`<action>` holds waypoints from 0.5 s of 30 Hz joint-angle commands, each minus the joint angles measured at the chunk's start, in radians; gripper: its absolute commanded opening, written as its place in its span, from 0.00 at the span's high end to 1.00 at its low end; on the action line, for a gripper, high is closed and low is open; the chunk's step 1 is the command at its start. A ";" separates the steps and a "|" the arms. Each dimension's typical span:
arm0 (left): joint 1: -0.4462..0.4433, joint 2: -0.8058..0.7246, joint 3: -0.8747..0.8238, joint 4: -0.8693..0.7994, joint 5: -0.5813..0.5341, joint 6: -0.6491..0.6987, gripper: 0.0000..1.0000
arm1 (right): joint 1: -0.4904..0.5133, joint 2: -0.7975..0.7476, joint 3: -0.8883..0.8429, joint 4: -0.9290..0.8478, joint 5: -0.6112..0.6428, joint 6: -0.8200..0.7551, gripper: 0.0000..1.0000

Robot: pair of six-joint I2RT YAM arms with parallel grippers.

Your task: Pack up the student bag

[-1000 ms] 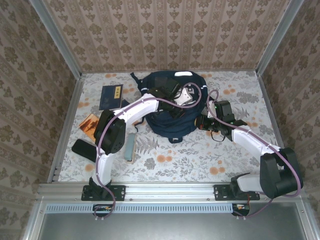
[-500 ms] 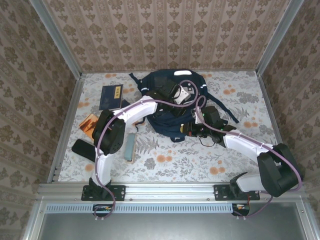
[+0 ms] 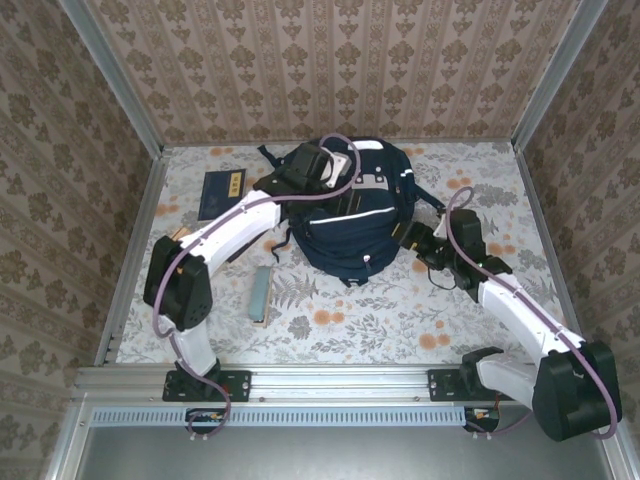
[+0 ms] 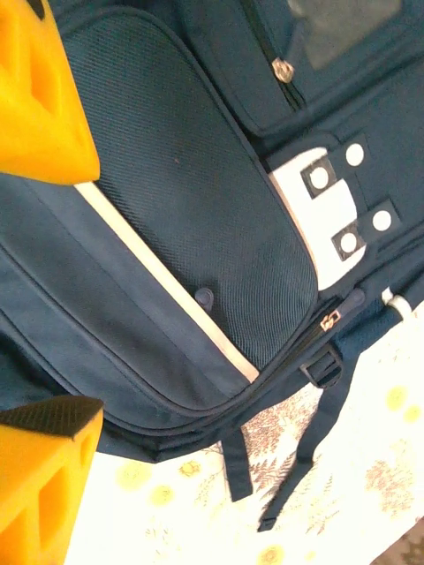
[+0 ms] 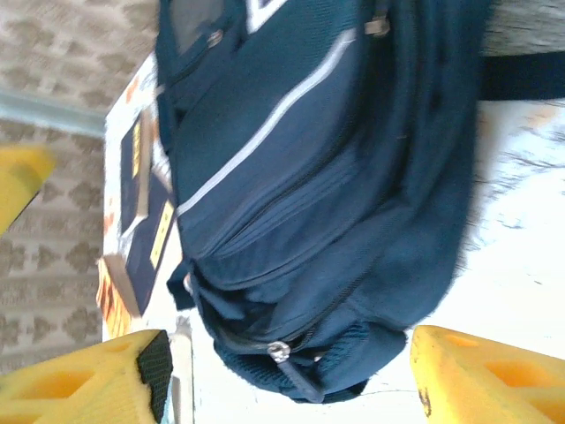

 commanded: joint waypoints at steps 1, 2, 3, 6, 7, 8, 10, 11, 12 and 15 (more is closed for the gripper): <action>0.009 -0.094 -0.079 -0.022 -0.050 -0.115 0.31 | -0.012 0.046 0.053 -0.112 0.029 0.109 0.25; 0.008 -0.120 -0.108 -0.020 -0.045 -0.129 0.31 | -0.012 0.070 0.063 -0.104 0.014 0.121 0.25; 0.008 -0.140 -0.130 -0.020 -0.044 -0.135 0.29 | -0.013 0.090 0.073 -0.097 0.005 0.132 0.25; 0.007 -0.208 -0.202 -0.024 -0.051 -0.165 0.28 | -0.013 0.169 0.104 -0.061 -0.013 0.153 0.29; 0.007 -0.228 -0.225 -0.024 -0.055 -0.180 0.28 | -0.012 0.201 0.118 -0.051 -0.017 0.152 0.35; 0.007 -0.246 -0.246 -0.018 -0.050 -0.193 0.28 | -0.012 0.231 0.132 -0.046 -0.019 0.148 0.40; 0.007 -0.270 -0.289 -0.006 -0.043 -0.225 0.27 | -0.012 0.284 0.172 -0.058 -0.026 0.128 0.48; 0.008 -0.279 -0.308 0.002 -0.038 -0.242 0.27 | -0.011 0.338 0.193 -0.067 -0.032 0.119 0.51; 0.007 -0.284 -0.323 0.006 -0.037 -0.263 0.27 | -0.010 0.364 0.205 -0.065 -0.041 0.115 0.53; 0.008 -0.286 -0.344 -0.009 -0.060 -0.339 0.26 | -0.009 0.439 0.229 -0.050 -0.050 0.111 0.55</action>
